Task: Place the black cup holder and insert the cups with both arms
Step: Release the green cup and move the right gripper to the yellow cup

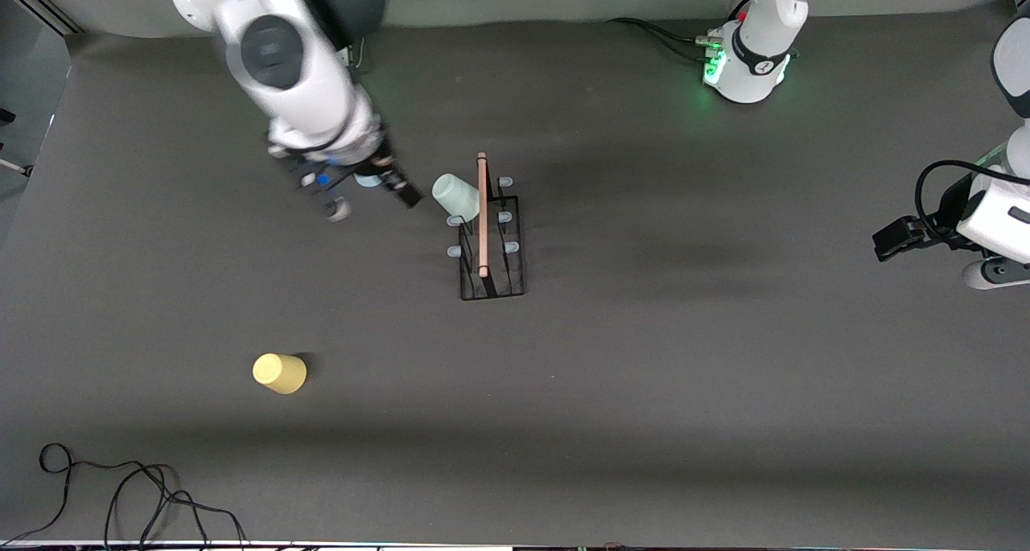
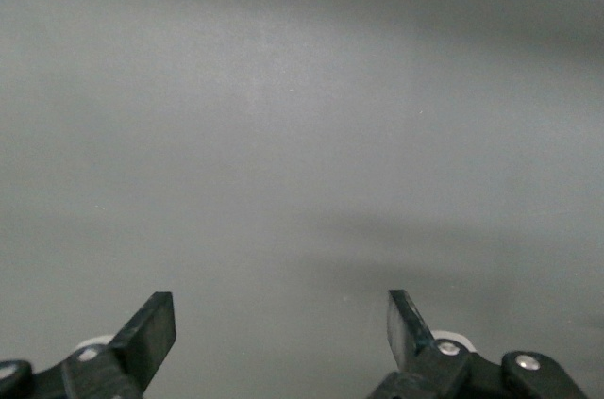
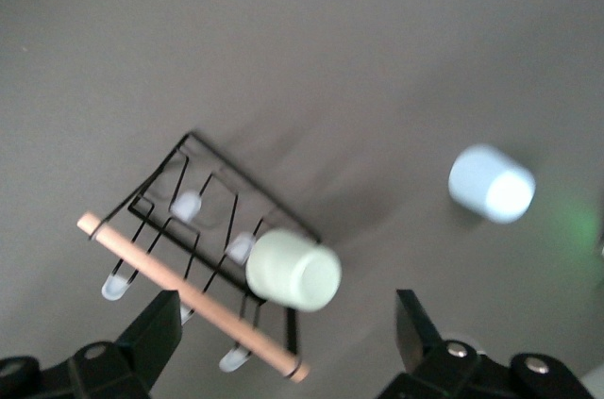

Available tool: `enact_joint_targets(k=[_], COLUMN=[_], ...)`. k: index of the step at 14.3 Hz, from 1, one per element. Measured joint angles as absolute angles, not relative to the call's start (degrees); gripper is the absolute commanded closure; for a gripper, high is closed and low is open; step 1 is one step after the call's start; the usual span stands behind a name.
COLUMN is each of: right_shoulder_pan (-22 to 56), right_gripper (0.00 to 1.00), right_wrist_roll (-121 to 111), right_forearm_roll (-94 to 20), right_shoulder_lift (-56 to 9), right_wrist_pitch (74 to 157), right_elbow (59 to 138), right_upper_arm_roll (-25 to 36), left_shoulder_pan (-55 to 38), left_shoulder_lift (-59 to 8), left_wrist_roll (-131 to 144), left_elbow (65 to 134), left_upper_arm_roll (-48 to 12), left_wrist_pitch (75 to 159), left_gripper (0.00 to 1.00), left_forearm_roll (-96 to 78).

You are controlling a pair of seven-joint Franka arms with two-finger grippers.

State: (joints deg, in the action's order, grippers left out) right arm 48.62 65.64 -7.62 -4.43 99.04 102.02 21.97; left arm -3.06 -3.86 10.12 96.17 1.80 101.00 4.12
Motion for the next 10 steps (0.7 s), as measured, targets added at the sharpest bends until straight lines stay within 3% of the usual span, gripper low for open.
enact_joint_targets(k=[5,10], right_shoulder_pan=[47.95,40.00], right_gripper=[0.00,0.00], right_wrist_roll=[26.12,-2.21], right_forearm_roll=[-7.34,-14.45], right_shoulder_lift=[-9.43,-22.27], right_wrist_pitch=[101.69,118.21], right_elbow=[100.73,99.17], right_upper_arm_roll=[40.73,43.47], left_shoulder_pan=[-3.11,-2.94], left_shoulder_lift=[-3.83,-3.73], left_wrist_roll=[10.13,10.11], left_elbow=[96.08,96.01], left_upper_arm_roll=[1.80,1.99], left_wrist_pitch=[101.05,101.09], left_gripper=[0.00,0.00], left_forearm_roll=[3.95,0.25])
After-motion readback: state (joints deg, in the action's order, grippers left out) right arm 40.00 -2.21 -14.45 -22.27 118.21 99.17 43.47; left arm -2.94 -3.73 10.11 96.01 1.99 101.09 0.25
